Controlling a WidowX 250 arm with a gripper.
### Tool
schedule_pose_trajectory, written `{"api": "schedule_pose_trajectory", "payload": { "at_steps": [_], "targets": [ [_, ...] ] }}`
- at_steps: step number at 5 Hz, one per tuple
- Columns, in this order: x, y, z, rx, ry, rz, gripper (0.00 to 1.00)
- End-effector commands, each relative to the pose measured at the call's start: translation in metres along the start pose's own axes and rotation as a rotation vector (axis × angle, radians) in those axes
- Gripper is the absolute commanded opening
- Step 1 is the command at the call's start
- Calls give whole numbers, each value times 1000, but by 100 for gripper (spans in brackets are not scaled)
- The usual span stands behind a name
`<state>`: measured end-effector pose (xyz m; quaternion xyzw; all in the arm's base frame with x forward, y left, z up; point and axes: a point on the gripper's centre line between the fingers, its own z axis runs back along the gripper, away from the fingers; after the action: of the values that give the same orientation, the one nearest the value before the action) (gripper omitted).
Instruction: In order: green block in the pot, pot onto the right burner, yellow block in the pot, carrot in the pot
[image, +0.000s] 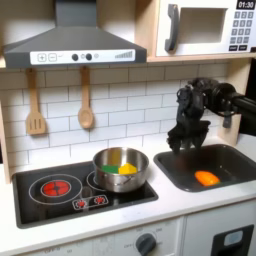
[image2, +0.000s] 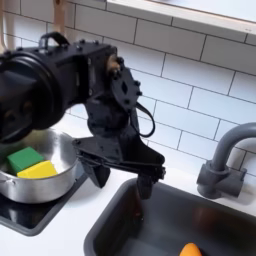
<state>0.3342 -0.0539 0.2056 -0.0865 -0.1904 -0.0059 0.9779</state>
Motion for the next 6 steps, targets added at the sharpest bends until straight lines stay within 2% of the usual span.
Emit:
{"api": "schedule_pose_trajectory", "payload": {
  "at_steps": [1,3,6],
  "targets": [
    [-6,-26,-12,-29,18,-72,100],
    [-12,-44,-19,-38,27,-100,100],
    [-12,-46,-18,-49,27,-98,100]
  ]
}}
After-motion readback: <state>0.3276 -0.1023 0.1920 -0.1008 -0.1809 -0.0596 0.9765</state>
